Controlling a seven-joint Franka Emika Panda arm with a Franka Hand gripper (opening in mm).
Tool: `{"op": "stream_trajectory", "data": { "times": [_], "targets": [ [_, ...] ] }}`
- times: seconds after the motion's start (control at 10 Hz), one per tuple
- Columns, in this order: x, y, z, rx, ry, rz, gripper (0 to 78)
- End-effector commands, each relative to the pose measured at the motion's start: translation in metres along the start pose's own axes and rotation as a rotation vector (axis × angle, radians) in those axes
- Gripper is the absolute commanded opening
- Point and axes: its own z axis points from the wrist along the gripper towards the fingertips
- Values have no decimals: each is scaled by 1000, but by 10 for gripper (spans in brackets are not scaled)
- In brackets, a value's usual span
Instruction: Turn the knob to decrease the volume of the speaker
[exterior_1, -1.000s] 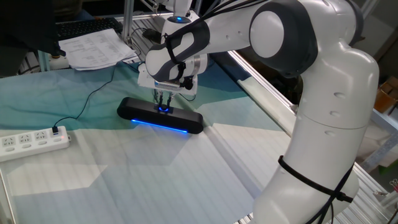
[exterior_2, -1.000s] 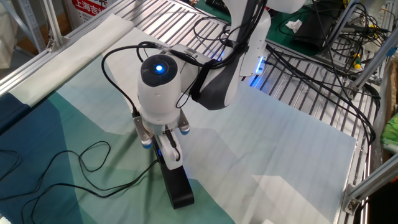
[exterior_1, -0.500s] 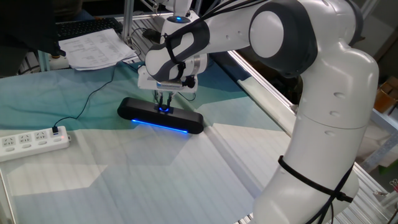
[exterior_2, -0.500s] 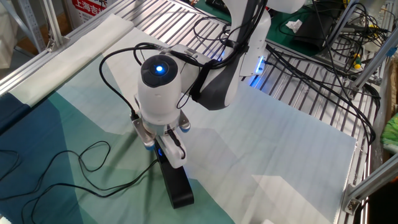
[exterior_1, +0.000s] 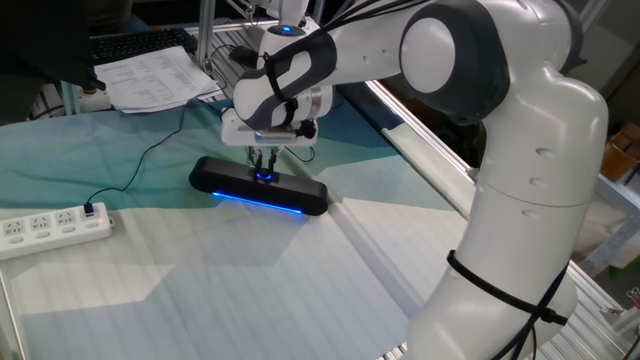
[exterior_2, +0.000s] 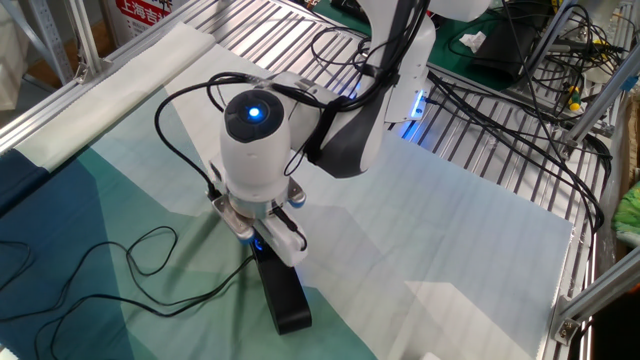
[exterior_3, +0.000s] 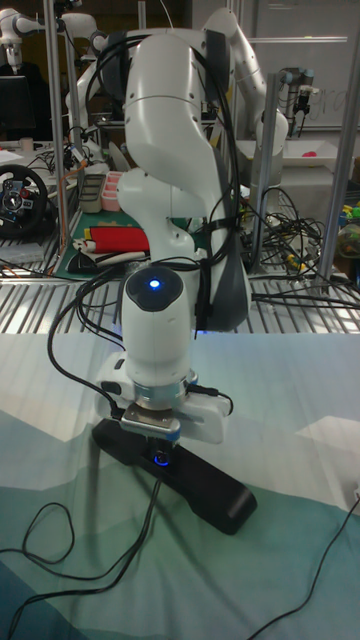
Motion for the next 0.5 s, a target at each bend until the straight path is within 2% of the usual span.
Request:
{"op": "stream_trajectory", "data": {
  "times": [0.1,0.2,0.5],
  "targets": [
    [-1,0,-1,3,14,-102,12],
    [-1,0,-1,3,14,-105,12],
    [-1,0,-1,0,20,-212,12]
  ]
}}
